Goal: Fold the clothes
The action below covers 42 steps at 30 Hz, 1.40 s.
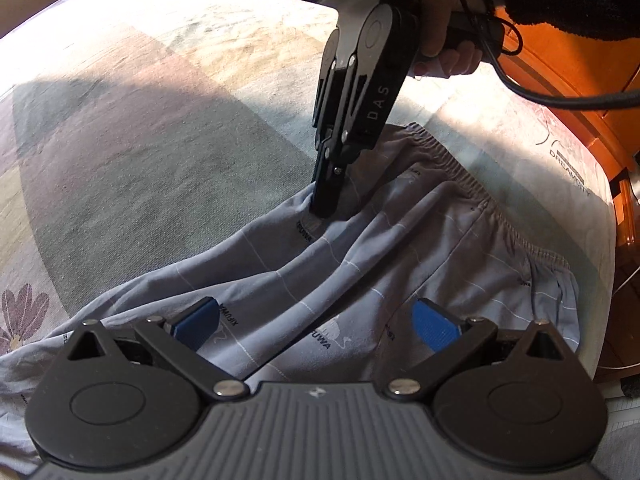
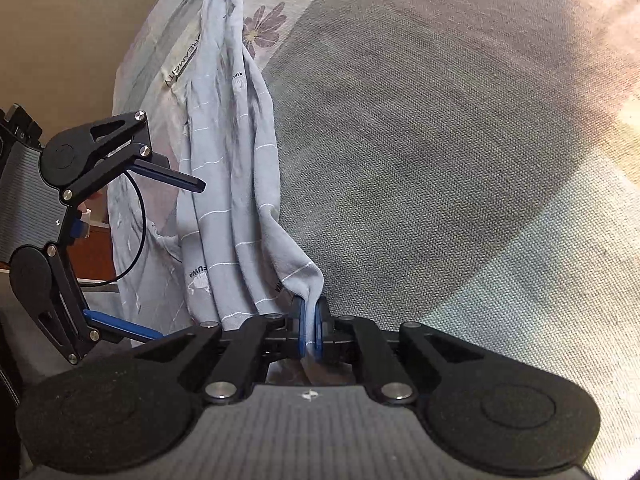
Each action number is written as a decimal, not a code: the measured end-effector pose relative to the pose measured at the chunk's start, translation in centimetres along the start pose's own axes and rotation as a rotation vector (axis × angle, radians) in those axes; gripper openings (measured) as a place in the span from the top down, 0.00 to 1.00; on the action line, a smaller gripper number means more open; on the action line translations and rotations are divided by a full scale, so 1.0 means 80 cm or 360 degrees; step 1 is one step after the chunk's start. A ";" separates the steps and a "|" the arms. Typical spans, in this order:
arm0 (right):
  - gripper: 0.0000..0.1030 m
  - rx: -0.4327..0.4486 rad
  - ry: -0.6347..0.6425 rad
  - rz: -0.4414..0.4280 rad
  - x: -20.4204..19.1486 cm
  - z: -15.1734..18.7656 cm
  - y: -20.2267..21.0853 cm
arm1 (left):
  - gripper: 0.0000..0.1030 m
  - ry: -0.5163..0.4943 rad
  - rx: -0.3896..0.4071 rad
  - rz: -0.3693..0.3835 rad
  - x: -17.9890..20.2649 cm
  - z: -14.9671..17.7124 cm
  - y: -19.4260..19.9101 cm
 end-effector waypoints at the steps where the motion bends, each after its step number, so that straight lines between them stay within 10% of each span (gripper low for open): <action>1: 0.94 0.0041 -0.0010 0.0047 0.001 -0.001 0.008 | 0.01 -0.0003 -0.0001 -0.0003 0.000 0.000 0.002; 14: 0.92 0.0333 -0.0270 0.0596 0.044 0.005 0.062 | 0.01 -0.0009 0.0038 -0.0035 0.008 -0.008 0.019; 21: 0.84 0.0669 -0.0584 0.0524 0.070 0.049 0.121 | 0.01 0.0002 0.0018 -0.0032 0.011 0.005 0.020; 29: 0.64 0.0614 -0.0729 0.0565 0.066 0.129 0.094 | 0.01 -0.0018 -0.0001 -0.0007 0.016 0.004 0.016; 32: 0.70 0.0555 -0.0665 0.0699 0.055 0.135 0.066 | 0.01 -0.0042 -0.0013 -0.0007 0.020 0.002 0.014; 34: 0.97 0.0541 -0.0666 0.0763 0.048 0.134 0.064 | 0.01 -0.0052 -0.0018 -0.0004 0.022 0.001 0.013; 42: 0.89 0.0597 -0.0793 0.0957 0.050 0.148 0.093 | 0.01 -0.0068 -0.0073 -0.0018 0.017 0.017 0.018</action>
Point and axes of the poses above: each gripper's, at about its wrist camera, not at the fingertips, and y roughly against the way its jaws point, x to its right, z to its underside, the point moved 6 cm from there along -y, roughly the way its jaws point, and after that the axes turned 4 degrees about y, right-handed, at the moved point
